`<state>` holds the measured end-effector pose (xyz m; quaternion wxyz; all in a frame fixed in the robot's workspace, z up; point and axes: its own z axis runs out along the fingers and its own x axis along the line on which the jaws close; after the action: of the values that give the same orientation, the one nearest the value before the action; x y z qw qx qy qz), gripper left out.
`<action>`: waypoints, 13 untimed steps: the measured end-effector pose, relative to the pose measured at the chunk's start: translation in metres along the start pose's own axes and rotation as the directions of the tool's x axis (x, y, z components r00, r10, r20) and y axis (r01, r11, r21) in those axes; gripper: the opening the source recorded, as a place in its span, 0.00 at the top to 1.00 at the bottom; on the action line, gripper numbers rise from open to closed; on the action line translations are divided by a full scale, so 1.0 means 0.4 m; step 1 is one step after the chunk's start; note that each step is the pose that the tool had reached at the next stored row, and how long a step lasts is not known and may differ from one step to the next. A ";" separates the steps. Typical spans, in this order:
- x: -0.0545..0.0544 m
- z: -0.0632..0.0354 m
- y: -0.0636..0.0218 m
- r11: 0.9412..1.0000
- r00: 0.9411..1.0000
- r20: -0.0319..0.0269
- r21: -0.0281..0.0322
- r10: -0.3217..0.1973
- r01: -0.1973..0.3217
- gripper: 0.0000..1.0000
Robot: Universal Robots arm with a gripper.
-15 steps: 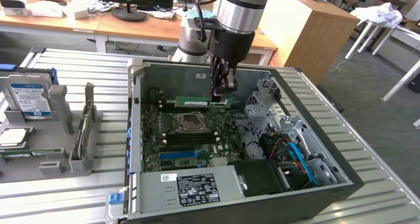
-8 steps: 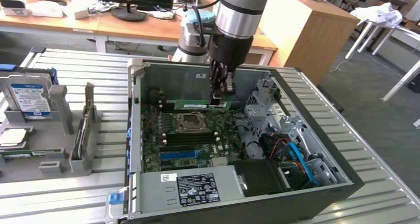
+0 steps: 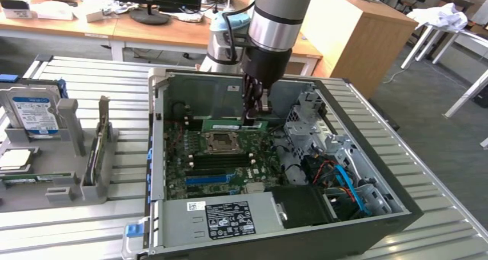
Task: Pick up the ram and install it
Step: 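Insert the ram into the slot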
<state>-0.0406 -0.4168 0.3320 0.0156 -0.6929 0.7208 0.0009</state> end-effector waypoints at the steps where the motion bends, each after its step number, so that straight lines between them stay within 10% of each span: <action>1: 0.000 0.003 0.000 1.000 1.000 0.000 0.000 0.000 0.000 0.88; 13: 0.001 0.038 0.001 1.000 1.000 0.000 0.000 0.000 0.000 0.88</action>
<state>-0.0406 -0.4168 0.3167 0.0156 -0.6929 0.7209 0.0009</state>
